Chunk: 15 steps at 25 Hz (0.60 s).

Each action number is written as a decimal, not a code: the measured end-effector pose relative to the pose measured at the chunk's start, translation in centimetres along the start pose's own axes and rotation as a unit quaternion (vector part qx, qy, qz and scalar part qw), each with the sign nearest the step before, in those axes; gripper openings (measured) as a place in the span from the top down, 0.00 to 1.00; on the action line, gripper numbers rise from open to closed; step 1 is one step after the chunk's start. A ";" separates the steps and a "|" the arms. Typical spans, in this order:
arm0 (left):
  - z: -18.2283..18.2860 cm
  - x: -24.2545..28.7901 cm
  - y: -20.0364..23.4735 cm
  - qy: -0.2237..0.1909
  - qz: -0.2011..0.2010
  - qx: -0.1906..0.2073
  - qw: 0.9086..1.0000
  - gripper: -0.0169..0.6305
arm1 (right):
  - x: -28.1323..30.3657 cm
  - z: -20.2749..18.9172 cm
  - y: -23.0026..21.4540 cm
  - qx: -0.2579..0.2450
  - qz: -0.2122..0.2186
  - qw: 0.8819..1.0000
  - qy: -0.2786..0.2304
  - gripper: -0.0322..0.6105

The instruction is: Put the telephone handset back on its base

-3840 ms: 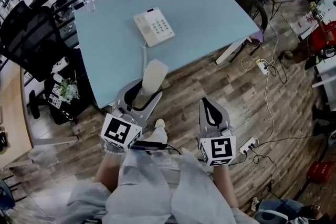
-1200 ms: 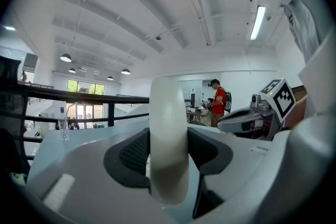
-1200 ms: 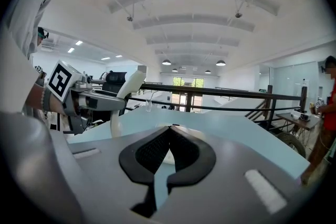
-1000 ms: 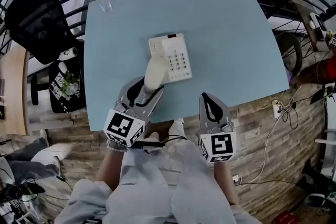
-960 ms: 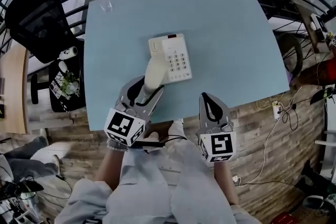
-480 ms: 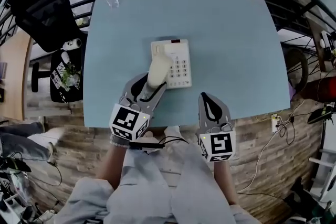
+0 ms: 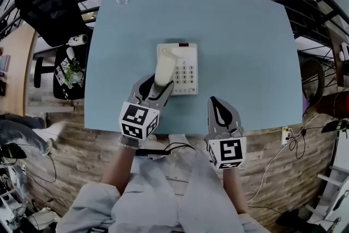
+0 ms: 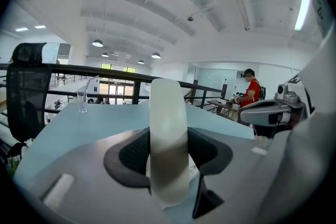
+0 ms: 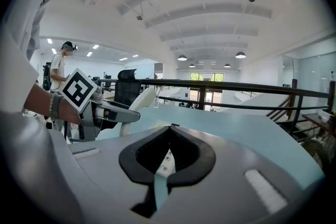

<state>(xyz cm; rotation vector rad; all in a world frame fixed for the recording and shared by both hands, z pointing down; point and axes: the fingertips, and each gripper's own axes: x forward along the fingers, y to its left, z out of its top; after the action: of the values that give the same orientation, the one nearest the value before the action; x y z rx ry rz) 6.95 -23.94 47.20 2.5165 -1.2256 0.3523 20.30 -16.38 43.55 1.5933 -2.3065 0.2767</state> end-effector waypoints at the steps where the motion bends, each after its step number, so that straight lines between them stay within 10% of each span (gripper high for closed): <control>1: -0.2 0.4 0.1 0.005 0.004 -0.004 1.000 0.64 | 0.1 -0.1 -0.1 0.001 0.002 1.000 0.001 0.95; 15: -3.3 4.5 2.2 0.066 0.076 -0.041 0.994 0.64 | 0.9 -0.7 -2.2 0.001 0.022 1.000 0.008 0.95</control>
<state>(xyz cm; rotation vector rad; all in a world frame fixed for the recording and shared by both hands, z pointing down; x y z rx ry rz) 7.62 -27.16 52.16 2.2978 -1.3541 0.4873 22.19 -17.68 44.49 1.5369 -2.3311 0.3007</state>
